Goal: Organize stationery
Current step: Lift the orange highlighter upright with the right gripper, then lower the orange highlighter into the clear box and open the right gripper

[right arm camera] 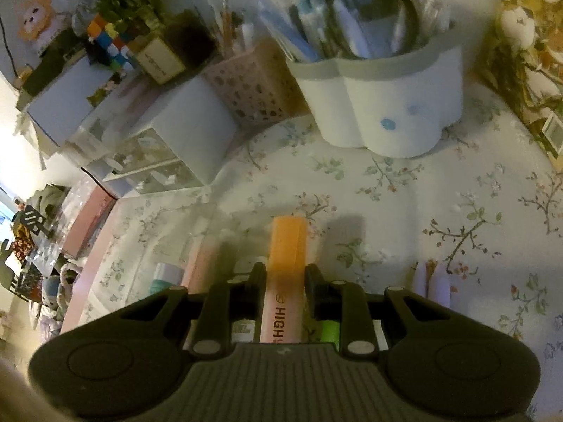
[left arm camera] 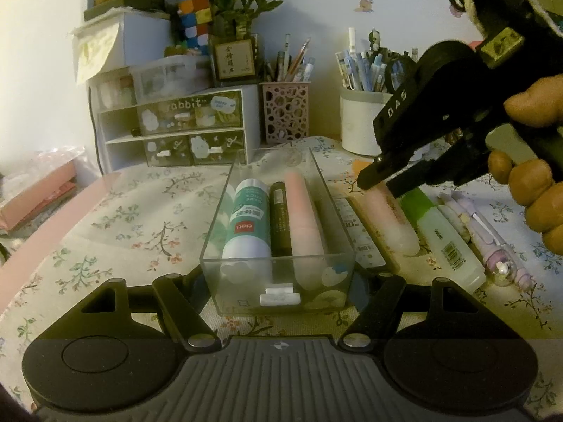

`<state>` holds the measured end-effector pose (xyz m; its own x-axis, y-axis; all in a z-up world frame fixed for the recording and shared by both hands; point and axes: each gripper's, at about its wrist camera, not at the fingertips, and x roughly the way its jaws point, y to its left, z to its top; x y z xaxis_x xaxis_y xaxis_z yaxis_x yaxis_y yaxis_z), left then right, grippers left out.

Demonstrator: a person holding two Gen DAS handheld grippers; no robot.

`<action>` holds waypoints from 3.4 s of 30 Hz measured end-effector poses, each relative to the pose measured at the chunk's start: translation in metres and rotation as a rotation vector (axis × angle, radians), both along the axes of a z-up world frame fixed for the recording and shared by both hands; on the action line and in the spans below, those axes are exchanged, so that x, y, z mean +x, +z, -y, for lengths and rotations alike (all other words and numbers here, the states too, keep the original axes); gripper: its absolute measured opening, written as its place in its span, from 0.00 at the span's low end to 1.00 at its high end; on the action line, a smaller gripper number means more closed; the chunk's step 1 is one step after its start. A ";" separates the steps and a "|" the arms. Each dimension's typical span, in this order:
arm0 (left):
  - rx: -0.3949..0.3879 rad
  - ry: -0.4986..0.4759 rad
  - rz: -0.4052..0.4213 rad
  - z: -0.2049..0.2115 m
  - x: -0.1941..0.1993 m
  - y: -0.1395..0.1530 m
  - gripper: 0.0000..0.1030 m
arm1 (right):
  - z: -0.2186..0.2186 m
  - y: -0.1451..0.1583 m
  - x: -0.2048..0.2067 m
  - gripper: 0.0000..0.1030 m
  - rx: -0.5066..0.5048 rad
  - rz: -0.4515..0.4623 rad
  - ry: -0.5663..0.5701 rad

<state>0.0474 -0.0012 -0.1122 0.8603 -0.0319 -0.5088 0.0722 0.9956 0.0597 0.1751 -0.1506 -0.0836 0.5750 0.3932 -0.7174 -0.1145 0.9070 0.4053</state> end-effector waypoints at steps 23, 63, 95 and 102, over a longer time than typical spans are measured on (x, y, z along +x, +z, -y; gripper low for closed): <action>0.011 0.001 -0.002 0.000 0.000 -0.001 0.71 | 0.001 0.017 -0.033 0.26 0.054 0.188 0.072; 0.011 0.001 -0.003 0.001 0.001 0.000 0.71 | -0.026 0.053 -0.053 0.26 0.153 0.298 0.233; 0.012 -0.002 -0.004 0.001 0.001 0.000 0.71 | -0.028 0.017 -0.032 0.28 0.283 0.152 0.226; 0.012 -0.002 -0.004 0.001 0.001 0.000 0.71 | 0.011 0.028 -0.033 0.28 0.274 0.180 0.112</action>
<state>0.0481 -0.0021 -0.1120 0.8581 -0.0276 -0.5127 0.0747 0.9946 0.0715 0.1420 -0.1616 -0.0560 0.6251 0.6250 -0.4676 -0.2989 0.7451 0.5962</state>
